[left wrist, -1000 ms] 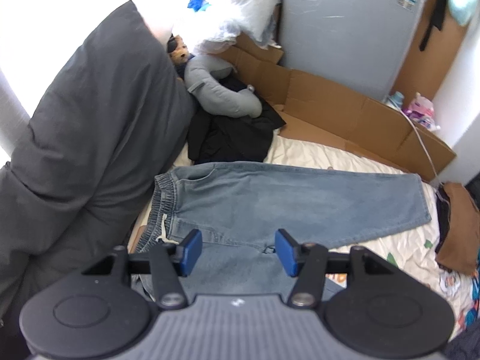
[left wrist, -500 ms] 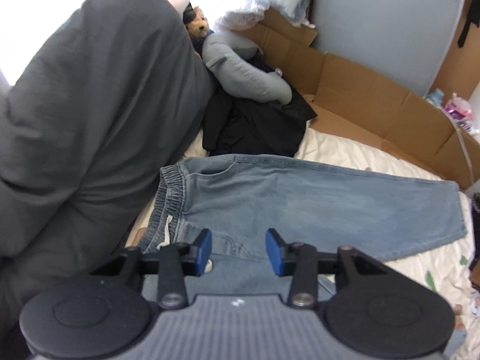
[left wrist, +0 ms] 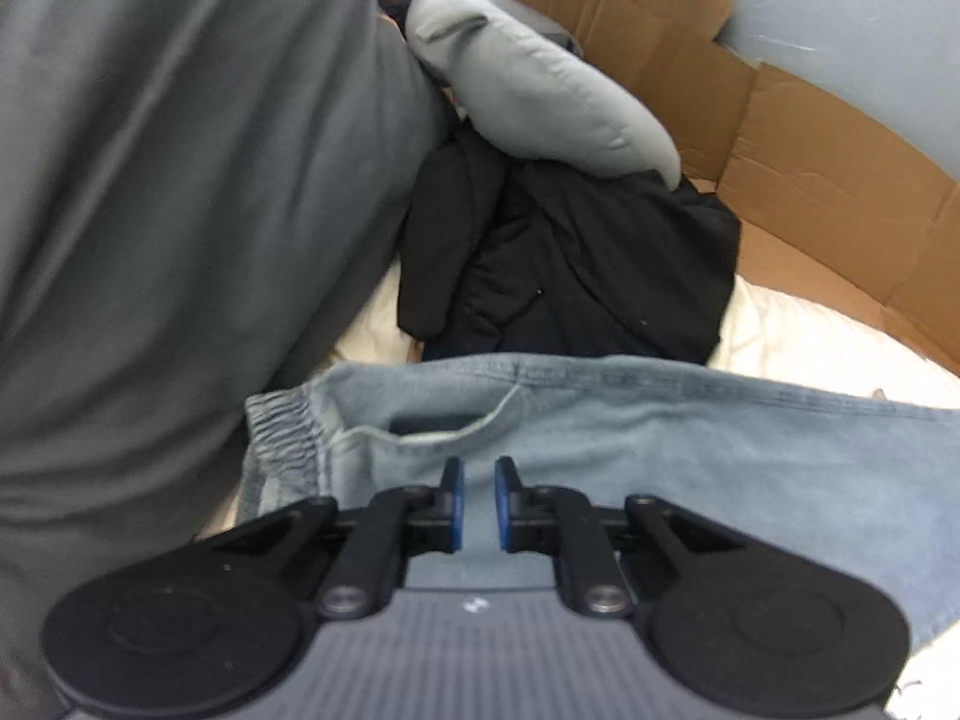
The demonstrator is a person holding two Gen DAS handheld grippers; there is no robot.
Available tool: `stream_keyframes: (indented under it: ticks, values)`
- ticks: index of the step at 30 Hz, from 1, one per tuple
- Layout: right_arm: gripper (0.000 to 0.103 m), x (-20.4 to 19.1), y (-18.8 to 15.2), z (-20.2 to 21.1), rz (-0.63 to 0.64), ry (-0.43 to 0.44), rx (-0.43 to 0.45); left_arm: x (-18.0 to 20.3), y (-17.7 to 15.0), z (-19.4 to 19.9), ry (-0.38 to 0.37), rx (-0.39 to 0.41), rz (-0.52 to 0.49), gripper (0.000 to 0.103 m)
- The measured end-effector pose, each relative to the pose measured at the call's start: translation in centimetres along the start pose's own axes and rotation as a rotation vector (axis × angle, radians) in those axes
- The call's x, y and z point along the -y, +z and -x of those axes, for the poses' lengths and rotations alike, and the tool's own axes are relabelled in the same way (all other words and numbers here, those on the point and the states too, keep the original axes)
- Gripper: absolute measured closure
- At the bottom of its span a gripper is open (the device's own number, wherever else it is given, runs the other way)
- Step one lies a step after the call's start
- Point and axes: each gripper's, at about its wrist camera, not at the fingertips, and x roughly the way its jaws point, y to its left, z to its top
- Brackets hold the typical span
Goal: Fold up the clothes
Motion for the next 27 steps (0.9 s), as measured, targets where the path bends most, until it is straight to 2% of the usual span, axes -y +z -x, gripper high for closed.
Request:
stream_keyframes:
  ticks: [4,10,14,17,19,22,24,27]
  values:
    - [0.017,2.1,0.3,-0.4,-0.073,0.040,-0.033,-0.1,0.2,-2.7,0.001,-0.008,-0.003,0.092]
    - [0.017,3.8,-1.1,-1.7,-0.113,-0.071,0.026,0.4,-0.6,-5.8,-0.024,-0.018,-0.062,0.089]
    - [0.017,4.6,-4.1,-3.6,-0.149,-0.152,0.044,0.4,-1.3,-9.0,0.006,-0.005,-0.107,0.089]
    - [0.017,4.4,-6.1,-5.7,-0.204,-0.196,0.031,-0.8,-1.1,-11.3,0.028,0.022,-0.088,0.091]
    - [0.017,3.6,-7.3,-6.4,-0.248,-0.197,0.019,-2.6,-0.8,-12.5,0.022,0.042,-0.012,0.097]
    - [0.017,1.2,-9.2,-6.1,-0.201,-0.193,0.000,-4.3,-0.2,-13.6,-0.007,0.068,0.047,0.100]
    - [0.017,-0.3,-9.7,-5.7,-0.166,-0.204,-0.023,-4.4,0.3,-13.6,0.026,0.092,0.025,0.100]
    - [0.017,-1.8,-9.9,-4.6,-0.175,-0.211,-0.035,-5.2,0.9,-12.8,0.007,0.053,0.084,0.100]
